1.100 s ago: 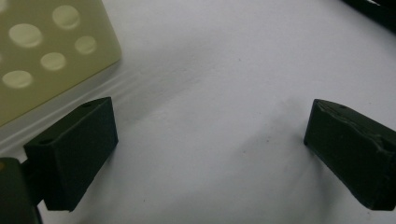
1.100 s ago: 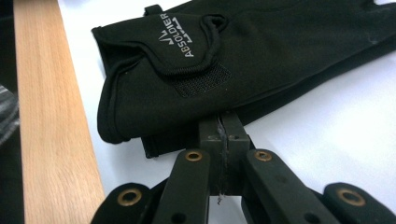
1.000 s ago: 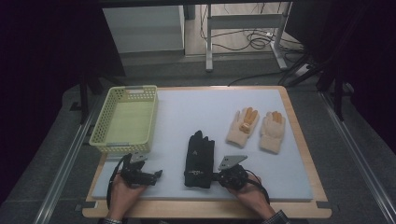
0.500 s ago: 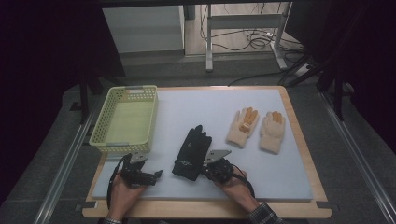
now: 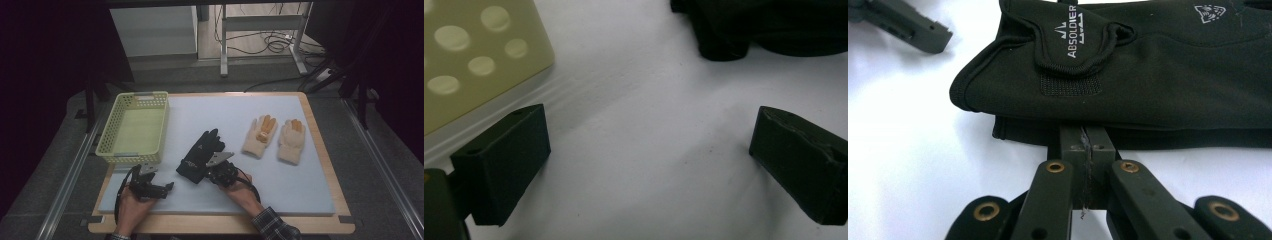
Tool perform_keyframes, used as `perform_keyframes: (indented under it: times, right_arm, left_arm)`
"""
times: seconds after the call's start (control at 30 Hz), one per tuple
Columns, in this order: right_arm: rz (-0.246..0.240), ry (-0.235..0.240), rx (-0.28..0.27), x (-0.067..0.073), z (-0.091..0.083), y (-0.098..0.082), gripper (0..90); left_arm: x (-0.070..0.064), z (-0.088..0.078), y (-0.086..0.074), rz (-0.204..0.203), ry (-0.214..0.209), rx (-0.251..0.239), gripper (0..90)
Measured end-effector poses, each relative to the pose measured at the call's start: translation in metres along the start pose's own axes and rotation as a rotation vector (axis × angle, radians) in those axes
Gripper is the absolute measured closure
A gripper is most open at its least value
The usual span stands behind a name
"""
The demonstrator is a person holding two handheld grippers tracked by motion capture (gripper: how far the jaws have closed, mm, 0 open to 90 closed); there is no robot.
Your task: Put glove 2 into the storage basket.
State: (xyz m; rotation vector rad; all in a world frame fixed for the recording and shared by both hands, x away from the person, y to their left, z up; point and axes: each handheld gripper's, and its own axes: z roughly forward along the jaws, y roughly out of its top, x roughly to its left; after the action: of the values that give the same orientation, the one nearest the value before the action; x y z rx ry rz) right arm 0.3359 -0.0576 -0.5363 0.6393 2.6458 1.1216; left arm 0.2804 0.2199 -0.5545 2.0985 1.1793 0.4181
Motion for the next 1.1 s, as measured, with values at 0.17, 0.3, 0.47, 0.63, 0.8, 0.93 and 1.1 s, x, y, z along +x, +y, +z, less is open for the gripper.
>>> perform_keyframes:
  times: [0.17,0.3,0.47,0.63,0.8,0.93,1.1]
  right_arm:
    - [0.005,-0.012,-0.004,-0.003,0.007,0.006,88.5]
    - [0.018,-0.018,-0.012,-0.005,0.013,0.010,88.5]
    - [0.009,-0.017,-0.011,-0.005,0.013,0.010,88.3]
    - [-0.017,-0.018,-0.012,-0.004,0.005,0.010,86.5]
    - [-0.009,-0.020,-0.023,-0.006,-0.006,0.006,81.7]
    - [0.013,-0.009,-0.030,-0.010,-0.015,0.001,74.6]
    - [0.020,-0.024,-0.034,-0.013,-0.026,-0.003,66.1]
  left_arm:
    - [0.000,0.000,0.000,0.000,0.001,-0.001,2.9]
    - [0.000,0.000,0.000,0.001,0.004,0.000,2.8]
    - [0.000,0.000,0.000,0.000,0.005,0.002,3.0]
    - [0.000,0.000,0.000,-0.004,0.004,0.002,3.1]
    - [0.000,0.000,0.000,-0.005,0.002,0.002,3.0]
    - [0.000,0.000,0.000,-0.004,0.000,0.000,3.0]
    - [0.000,0.000,0.000,-0.006,0.000,0.000,3.0]
